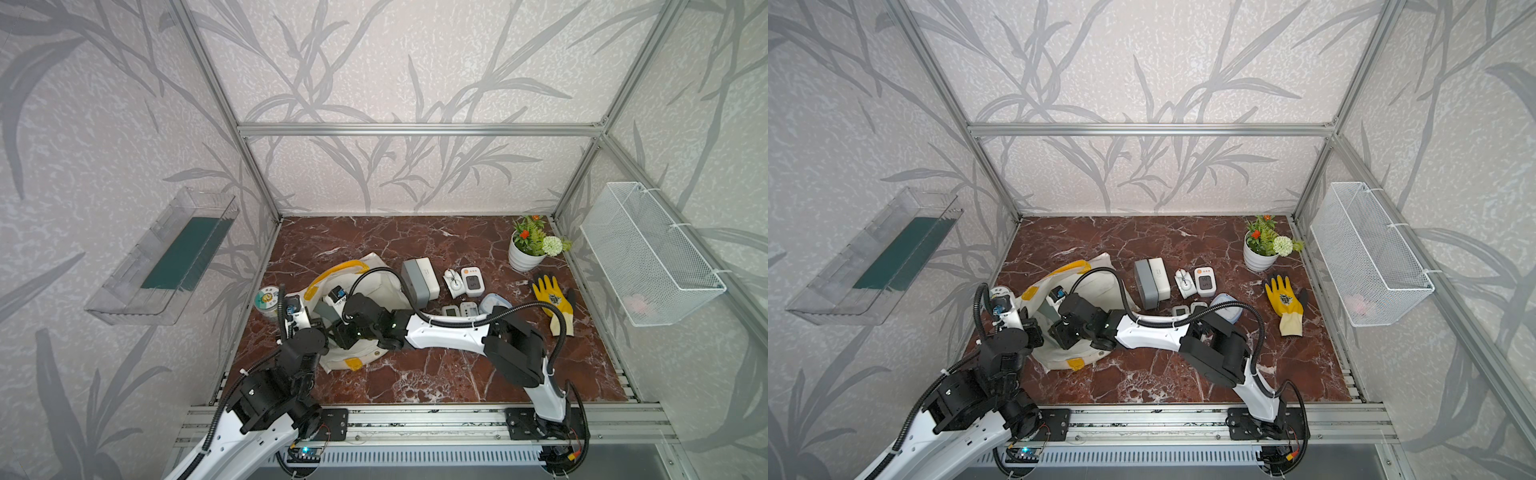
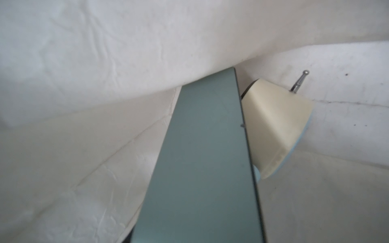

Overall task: Take the alarm clock out of the canvas bag
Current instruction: Pick up the alarm from the canvas bag.

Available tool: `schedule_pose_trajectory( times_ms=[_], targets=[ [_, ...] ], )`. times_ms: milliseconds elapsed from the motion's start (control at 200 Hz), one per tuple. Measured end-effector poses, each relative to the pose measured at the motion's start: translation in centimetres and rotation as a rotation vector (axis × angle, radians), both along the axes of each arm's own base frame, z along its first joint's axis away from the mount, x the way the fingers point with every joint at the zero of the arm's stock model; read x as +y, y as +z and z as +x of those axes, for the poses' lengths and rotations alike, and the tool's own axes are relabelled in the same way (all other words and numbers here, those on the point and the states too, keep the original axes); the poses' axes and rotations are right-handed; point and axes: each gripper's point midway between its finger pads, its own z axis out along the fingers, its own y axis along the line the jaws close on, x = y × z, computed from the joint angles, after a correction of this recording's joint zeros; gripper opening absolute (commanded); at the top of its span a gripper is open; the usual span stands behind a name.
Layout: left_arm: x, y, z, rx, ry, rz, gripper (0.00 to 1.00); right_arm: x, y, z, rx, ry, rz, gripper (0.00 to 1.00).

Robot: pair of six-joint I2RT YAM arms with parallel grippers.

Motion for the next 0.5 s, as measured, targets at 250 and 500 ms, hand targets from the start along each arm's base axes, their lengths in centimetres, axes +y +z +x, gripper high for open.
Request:
schedule_pose_trajectory(
  times_ms=[250, 500],
  targets=[
    [0.7, 0.0, -0.2, -0.006, 0.044, -0.001, 0.0, -0.8, 1.1, -0.4, 0.008, 0.018, 0.005, 0.29],
    [1.0, -0.1, -0.1, -0.002, 0.077, -0.001, 0.0, -2.2, 2.6, -0.9, 0.006, 0.037, 0.007, 0.29]
  ],
)
